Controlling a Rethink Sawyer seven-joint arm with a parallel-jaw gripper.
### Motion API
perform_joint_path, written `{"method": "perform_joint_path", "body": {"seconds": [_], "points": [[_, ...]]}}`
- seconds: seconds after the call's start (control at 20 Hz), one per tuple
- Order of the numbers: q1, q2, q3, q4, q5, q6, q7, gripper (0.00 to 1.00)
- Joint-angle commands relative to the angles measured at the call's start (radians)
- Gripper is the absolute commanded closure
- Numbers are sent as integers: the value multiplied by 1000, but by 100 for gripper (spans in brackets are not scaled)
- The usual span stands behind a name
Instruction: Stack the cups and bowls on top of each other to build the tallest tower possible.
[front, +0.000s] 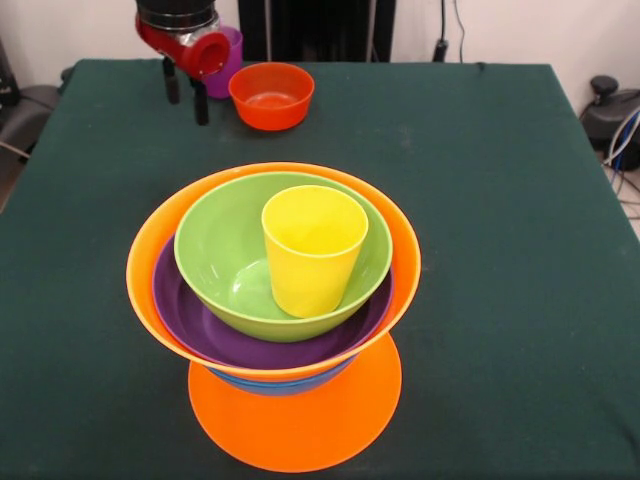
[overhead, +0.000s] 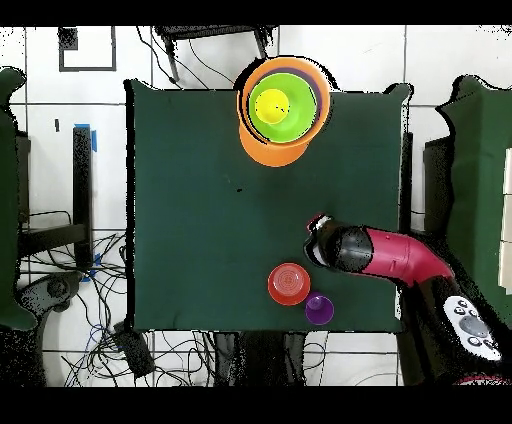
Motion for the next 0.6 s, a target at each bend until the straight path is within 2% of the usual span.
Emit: {"method": "perform_joint_path", "body": {"seconds": [0.05,0.6], "points": [[89,-14,-17,109,71,-53,177,0],[191,38,-76,186,190,-181,234,0]]}}
